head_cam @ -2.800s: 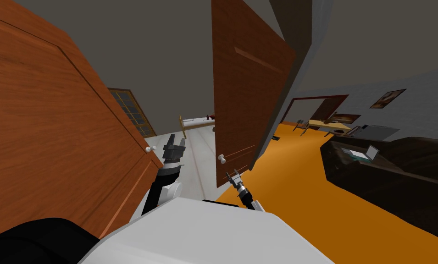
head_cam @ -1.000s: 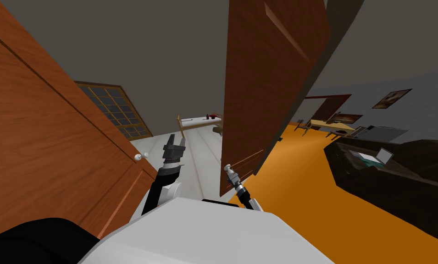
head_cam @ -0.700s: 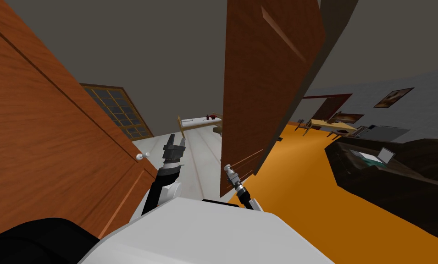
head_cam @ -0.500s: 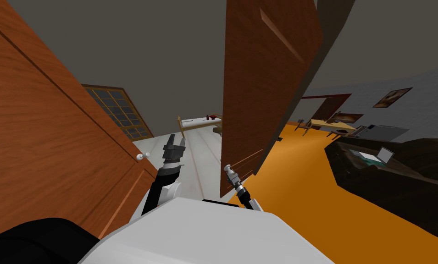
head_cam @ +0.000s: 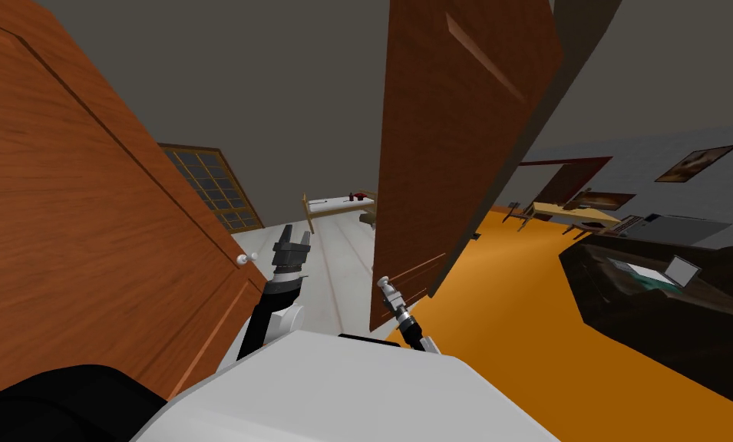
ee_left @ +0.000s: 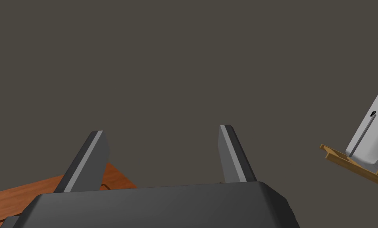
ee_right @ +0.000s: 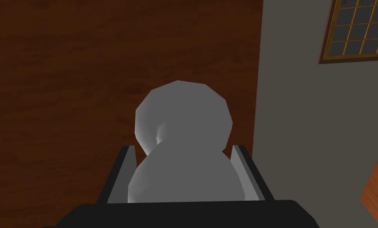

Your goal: Push the door open

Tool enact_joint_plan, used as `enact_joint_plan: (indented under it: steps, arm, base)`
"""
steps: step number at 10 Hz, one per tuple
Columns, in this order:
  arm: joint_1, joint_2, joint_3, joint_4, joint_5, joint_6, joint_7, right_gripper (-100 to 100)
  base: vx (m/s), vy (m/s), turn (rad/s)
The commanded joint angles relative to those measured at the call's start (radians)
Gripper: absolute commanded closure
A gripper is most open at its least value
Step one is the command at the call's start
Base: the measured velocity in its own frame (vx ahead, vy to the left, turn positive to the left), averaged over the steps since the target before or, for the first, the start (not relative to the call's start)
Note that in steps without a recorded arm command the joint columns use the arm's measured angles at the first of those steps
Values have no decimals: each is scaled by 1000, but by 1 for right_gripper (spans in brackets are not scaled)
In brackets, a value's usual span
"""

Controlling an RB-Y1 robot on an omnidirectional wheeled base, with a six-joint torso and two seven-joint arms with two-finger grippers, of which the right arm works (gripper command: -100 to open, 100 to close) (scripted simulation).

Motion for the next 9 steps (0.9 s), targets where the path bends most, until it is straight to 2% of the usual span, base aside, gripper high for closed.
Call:
enact_joint_plan:
  steps: [1, 5, 6, 8, 9]
  arm:
    - [-8, -6, -1, -3, -39, -7, -44, 100]
    - [1, -23, 12, -11, -144, -19, -159, 100]
    - [1, -23, 12, -11, -144, -19, -171, 100]
    - [7, -31, 19, -16, -199, -26, -238, 100]
    - [7, -31, 19, -16, -205, -26, -242, 100]
  base:
    - [35, 13, 103]
    - [47, 14, 113]
    - [43, 1, 61]
    - [45, 10, 103]
    - [37, 8, 49]
